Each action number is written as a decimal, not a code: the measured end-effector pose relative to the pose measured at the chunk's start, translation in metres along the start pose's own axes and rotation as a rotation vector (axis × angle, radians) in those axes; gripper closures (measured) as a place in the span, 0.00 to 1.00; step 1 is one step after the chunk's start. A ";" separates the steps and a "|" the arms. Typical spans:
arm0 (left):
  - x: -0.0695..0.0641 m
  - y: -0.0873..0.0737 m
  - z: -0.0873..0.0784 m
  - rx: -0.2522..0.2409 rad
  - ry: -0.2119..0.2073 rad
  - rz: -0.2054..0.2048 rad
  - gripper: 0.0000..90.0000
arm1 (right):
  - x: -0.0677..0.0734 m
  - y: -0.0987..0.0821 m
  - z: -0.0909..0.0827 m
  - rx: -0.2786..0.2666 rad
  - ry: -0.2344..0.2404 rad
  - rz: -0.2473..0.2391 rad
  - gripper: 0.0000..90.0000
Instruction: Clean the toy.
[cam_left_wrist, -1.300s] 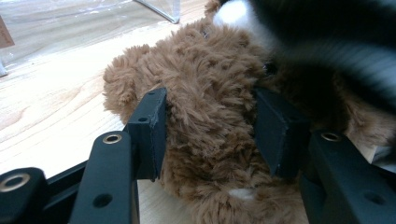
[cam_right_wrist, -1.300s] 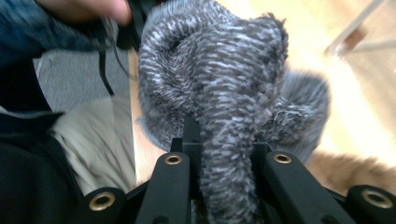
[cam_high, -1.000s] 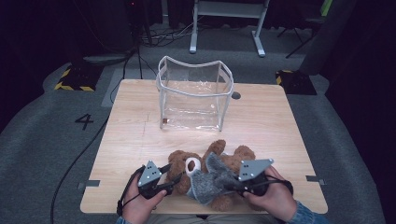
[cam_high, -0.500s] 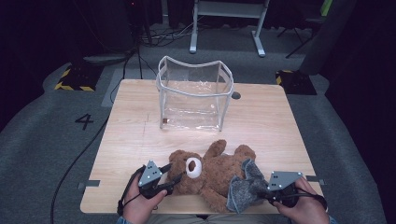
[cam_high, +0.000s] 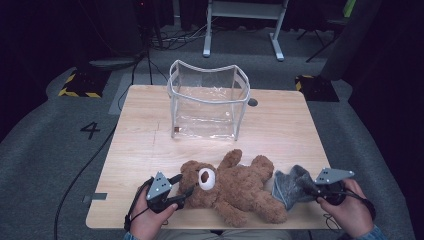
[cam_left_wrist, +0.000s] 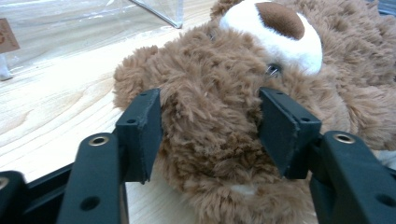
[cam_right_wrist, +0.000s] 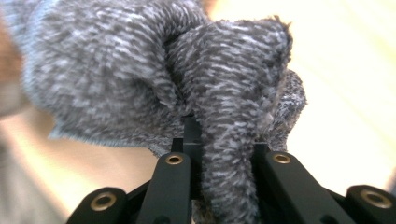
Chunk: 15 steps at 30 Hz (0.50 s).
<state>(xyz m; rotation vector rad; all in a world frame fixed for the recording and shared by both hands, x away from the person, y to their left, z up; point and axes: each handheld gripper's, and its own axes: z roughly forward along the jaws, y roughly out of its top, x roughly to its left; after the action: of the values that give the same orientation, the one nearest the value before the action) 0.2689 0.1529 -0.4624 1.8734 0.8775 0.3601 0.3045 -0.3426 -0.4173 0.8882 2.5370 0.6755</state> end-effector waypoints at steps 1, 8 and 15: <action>0.000 -0.001 -0.002 0.001 -0.002 -0.005 0.45 | -0.007 0.000 0.002 0.004 -0.019 0.012 0.87; 0.001 -0.001 -0.012 0.034 0.021 0.023 0.39 | -0.036 -0.004 0.020 -0.049 -0.049 0.089 0.83; 0.002 0.000 -0.021 0.036 0.021 0.028 0.37 | -0.046 -0.006 0.041 -0.066 -0.053 0.143 0.65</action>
<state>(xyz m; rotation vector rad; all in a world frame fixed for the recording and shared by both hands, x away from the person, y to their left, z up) 0.2581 0.1683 -0.4527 1.9202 0.8773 0.3842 0.3556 -0.3641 -0.4452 1.0571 2.4071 0.7632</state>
